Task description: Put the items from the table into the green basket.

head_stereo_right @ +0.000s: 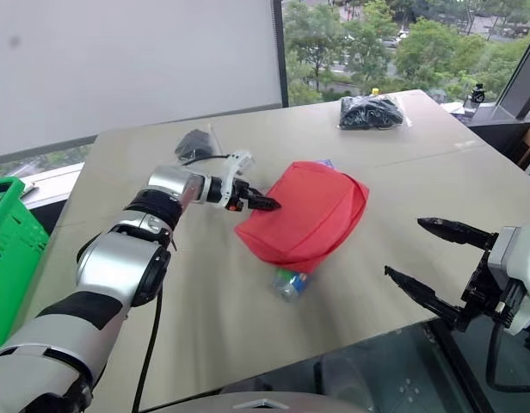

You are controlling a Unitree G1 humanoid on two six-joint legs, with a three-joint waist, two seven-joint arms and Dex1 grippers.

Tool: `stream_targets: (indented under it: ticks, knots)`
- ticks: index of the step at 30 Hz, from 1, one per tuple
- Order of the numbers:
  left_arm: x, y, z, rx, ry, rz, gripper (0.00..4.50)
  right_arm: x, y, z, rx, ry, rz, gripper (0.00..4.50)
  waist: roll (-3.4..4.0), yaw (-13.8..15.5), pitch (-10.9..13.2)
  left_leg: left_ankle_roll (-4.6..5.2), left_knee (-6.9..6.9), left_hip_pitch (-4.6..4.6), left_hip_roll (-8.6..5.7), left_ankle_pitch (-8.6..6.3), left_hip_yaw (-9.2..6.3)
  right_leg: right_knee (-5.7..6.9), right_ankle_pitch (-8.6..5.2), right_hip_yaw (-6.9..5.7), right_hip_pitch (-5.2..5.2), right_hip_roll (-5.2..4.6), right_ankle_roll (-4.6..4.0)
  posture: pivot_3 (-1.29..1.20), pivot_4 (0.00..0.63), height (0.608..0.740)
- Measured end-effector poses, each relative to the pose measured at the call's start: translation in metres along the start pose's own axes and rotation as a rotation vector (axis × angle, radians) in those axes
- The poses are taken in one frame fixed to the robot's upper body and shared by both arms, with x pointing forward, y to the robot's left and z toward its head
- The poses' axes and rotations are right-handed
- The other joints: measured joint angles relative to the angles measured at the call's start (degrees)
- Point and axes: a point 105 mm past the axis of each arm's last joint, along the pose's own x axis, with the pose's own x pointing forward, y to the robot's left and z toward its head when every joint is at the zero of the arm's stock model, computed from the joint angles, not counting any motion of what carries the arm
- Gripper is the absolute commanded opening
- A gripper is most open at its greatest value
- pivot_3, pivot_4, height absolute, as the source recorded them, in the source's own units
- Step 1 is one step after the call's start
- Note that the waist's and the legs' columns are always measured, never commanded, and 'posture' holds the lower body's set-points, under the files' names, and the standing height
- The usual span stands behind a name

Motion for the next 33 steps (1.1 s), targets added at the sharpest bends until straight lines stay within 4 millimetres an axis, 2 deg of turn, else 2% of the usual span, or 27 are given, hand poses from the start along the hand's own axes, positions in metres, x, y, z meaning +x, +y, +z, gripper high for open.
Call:
stream_targets:
  ticks: [1,4,8,11,12,14,16,18,20,23,26,28,31,33]
  knots:
    - [0.005,-0.005,-0.005,-0.026,0.014,-0.041,4.49,0.0,0.0,0.0,-0.004,0.001,-0.003,4.5,0.0,-0.2,0.0,0.05,0.02,0.0,-0.01,-0.03,0.03,0.0,-0.03,0.04,0.0,-0.03,0.04,-0.31,0.0,0.74]
    - [0.012,-0.01,-0.015,-0.05,0.039,-0.105,3.73,0.001,-0.001,0.0,-0.008,0.002,-0.004,4.5,0.0,-0.9,0.0,0.07,0.03,-0.02,0.01,-0.04,0.0,0.0,-0.04,0.14,0.0,-0.08,0.07,-0.33,0.0,0.74]
    - [0.009,-0.011,-0.02,-0.093,-0.012,-0.167,2.03,0.004,0.002,0.0,-0.008,-0.004,0.008,4.5,0.01,-1.8,0.0,0.07,0.03,-0.03,0.05,-0.04,-0.04,0.01,-0.04,0.12,-0.03,-0.39,0.08,-0.32,0.0,0.74]
    - [-0.014,-0.002,-0.014,-0.151,-0.115,-0.172,0.54,0.01,0.005,0.006,-0.032,-0.027,0.032,4.5,0.0,-2.6,0.0,0.07,0.03,-0.01,0.06,-0.04,-0.09,0.06,-0.04,0.08,-0.03,-0.43,0.09,-0.25,0.0,0.74]
    - [-0.017,-0.001,-0.013,-0.159,-0.126,-0.17,0.21,0.011,0.005,0.006,-0.03,-0.028,0.034,4.5,0.0,-2.8,0.0,0.07,0.03,0.0,0.08,-0.04,-0.08,0.09,-0.04,0.09,-0.03,-0.44,0.09,-0.19,0.0,0.74]
    - [-0.027,0.004,-0.016,-0.19,-0.153,-0.159,0.01,0.013,0.006,0.006,-0.027,-0.034,0.044,4.5,0.01,-2.6,0.0,0.07,0.06,0.05,0.06,-0.04,-0.15,0.1,-0.04,0.02,-0.03,-0.48,0.09,-0.13,0.0,0.74]
    - [-0.068,0.006,-0.014,-0.31,-0.348,-0.221,0.01,0.02,0.003,0.005,-0.014,-0.06,0.082,4.5,-0.16,-2.9,0.1,0.04,0.08,-0.1,0.13,-0.05,-0.1,0.53,0.09,0.22,-0.39,-0.48,-0.13,-0.1,0.0,0.74]
    - [-0.105,0.004,-0.008,-0.324,-0.486,-0.207,0.01,0.022,-0.001,0.005,-0.008,-0.066,0.095,4.5,-0.15,-2.2,0.1,0.02,0.1,-0.01,0.14,-0.04,-0.15,0.73,0.1,0.19,-0.65,-0.53,-0.17,-0.04,0.0,0.74]
    - [-0.139,0.0,0.002,-0.326,-0.661,-0.147,0.01,0.027,-0.009,0.011,-0.023,-0.1,0.111,4.5,-0.15,0.2,0.1,-0.02,0.12,0.04,0.12,-0.03,-0.17,0.77,0.12,0.18,-0.73,-0.55,-0.19,-0.02,0.0,0.74]
    - [-0.171,0.005,0.008,-0.352,-0.863,-0.029,0.01,0.032,-0.016,0.018,-0.04,-0.132,0.127,4.5,-0.23,4.2,0.0,-0.08,0.15,0.05,0.07,0.0,-0.25,0.81,0.13,0.11,-0.72,-0.6,-0.21,0.03,0.0,0.74]
    - [-0.204,0.03,0.006,-0.483,-1.114,0.216,0.01,0.04,-0.023,0.018,-0.035,-0.153,0.155,4.5,-0.34,8.9,0.0,-0.2,0.18,0.02,-0.03,0.06,-0.4,0.77,0.16,-0.03,-0.69,-0.67,-0.26,0.04,0.0,0.74]
    - [-0.215,0.047,-0.006,-0.571,-1.17,0.378,0.01,0.044,-0.025,0.019,-0.034,-0.161,0.169,4.5,-0.37,10.8,0.0,-0.42,0.17,-0.02,-0.14,0.19,-0.49,0.76,0.17,-0.08,-0.69,-0.72,-0.28,0.04,0.0,0.74]
    - [-0.204,0.071,-0.032,-0.701,-1.081,0.583,1.14,0.047,-0.025,0.019,-0.034,-0.166,0.186,4.5,-0.43,13.0,-0.1,-0.45,0.19,-0.38,-0.36,0.21,-0.86,0.65,0.17,-0.45,-0.83,-0.99,-0.28,0.03,0.0,0.74]
    - [-0.196,0.076,-0.043,-0.733,-1.025,0.618,1.91,0.048,-0.025,0.018,-0.03,-0.163,0.189,4.5,-0.55,13.2,-0.2,-0.45,0.31,-0.67,-0.41,0.21,-0.98,0.67,0.18,-0.56,-1.06,-1.05,-0.29,0.01,0.0,0.74]
